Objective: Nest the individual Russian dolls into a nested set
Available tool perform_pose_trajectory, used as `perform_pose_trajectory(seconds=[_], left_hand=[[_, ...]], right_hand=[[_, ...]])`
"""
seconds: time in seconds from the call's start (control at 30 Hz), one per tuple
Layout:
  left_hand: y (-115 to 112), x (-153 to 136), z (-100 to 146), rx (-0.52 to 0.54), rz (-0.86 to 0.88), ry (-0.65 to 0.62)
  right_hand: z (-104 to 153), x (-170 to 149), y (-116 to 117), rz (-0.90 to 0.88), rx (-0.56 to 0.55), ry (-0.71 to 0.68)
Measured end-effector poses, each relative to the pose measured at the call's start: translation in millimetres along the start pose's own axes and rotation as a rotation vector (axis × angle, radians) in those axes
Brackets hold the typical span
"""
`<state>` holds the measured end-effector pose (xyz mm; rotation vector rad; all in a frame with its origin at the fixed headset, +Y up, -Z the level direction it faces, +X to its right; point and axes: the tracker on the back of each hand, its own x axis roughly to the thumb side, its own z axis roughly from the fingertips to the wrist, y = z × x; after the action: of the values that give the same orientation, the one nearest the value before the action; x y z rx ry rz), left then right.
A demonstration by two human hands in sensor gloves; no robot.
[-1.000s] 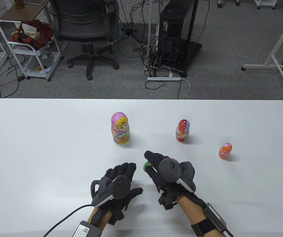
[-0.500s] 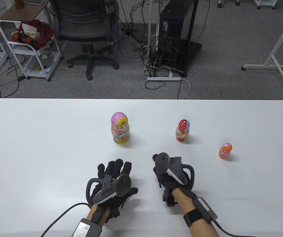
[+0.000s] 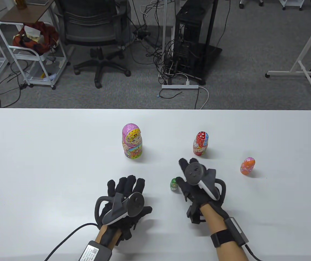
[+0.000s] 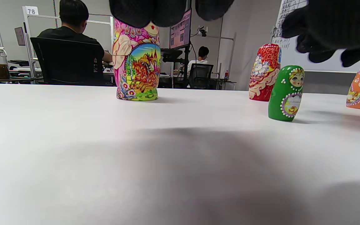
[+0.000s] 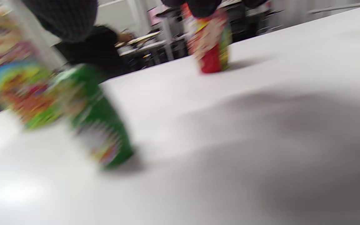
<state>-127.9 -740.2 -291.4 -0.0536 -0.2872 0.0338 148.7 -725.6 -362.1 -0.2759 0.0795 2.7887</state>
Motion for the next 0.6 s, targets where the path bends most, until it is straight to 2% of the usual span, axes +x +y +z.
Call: perform_pose_trajectory(seconds=[0.07, 0.13, 0.27, 0.33, 0.4, 0.53, 0.6], left_hand=[[1, 1, 1, 0.001, 0.008, -0.003], [1, 3, 0, 0.000, 0.002, -0.011], [1, 6, 0, -0.005, -0.011, -0.021], [0, 6, 2, -0.009, -0.004, -0.022], [1, 6, 2, -0.008, 0.004, -0.023], [2, 6, 0, -0.008, 0.004, -0.023], [1, 6, 1, -0.024, 0.010, -0.028]], right_hand=[[-14, -31, -19, 0.042, -0.093, 0.222], [-26, -60, -33, 0.116, -0.137, 0.387], [-44, -107, -47, 0.250, -0.105, 0.631], [-51, -124, -48, 0.275, -0.099, 0.706], [-57, -135, -47, 0.214, -0.063, 0.746], [-65, -150, -35, 0.007, 0.052, 0.724], [-65, -154, -33, -0.145, 0.042, 0.729]])
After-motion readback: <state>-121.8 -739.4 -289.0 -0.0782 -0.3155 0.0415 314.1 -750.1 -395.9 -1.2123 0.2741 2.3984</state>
